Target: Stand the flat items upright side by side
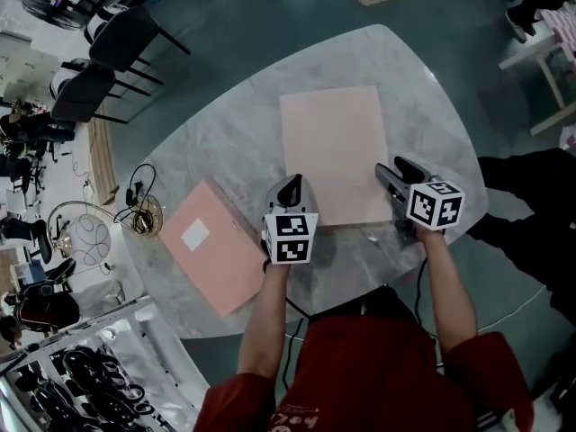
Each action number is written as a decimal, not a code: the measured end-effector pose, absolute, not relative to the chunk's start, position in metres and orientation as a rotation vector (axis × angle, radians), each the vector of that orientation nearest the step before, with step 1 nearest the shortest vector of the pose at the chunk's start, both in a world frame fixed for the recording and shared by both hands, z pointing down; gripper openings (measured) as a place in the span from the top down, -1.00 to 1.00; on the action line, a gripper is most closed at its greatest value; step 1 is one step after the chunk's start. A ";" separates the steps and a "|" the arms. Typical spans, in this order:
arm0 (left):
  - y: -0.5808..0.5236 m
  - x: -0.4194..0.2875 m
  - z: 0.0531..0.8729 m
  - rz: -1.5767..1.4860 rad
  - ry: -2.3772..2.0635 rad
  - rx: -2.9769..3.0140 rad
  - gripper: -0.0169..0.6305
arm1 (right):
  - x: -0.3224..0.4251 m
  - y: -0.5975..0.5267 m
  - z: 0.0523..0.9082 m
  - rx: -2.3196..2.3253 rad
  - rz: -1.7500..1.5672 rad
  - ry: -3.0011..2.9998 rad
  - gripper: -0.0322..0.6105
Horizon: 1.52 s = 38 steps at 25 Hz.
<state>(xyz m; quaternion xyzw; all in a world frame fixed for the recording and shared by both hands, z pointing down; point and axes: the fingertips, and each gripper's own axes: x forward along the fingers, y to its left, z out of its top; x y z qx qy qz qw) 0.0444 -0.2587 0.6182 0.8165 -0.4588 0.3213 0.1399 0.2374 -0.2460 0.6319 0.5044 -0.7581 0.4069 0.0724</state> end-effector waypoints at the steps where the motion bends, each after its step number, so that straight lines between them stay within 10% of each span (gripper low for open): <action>1: -0.258 0.045 0.624 0.941 -1.310 2.358 0.94 | 0.236 -0.246 0.637 1.498 1.243 -2.271 0.10; 14: -0.258 0.042 0.642 1.032 -1.246 2.301 0.94 | 0.223 -0.249 0.661 1.344 1.585 -2.267 0.01; 38: -0.221 0.048 0.629 0.639 -1.330 2.158 0.94 | 0.224 -0.240 0.570 1.200 1.093 -2.322 0.05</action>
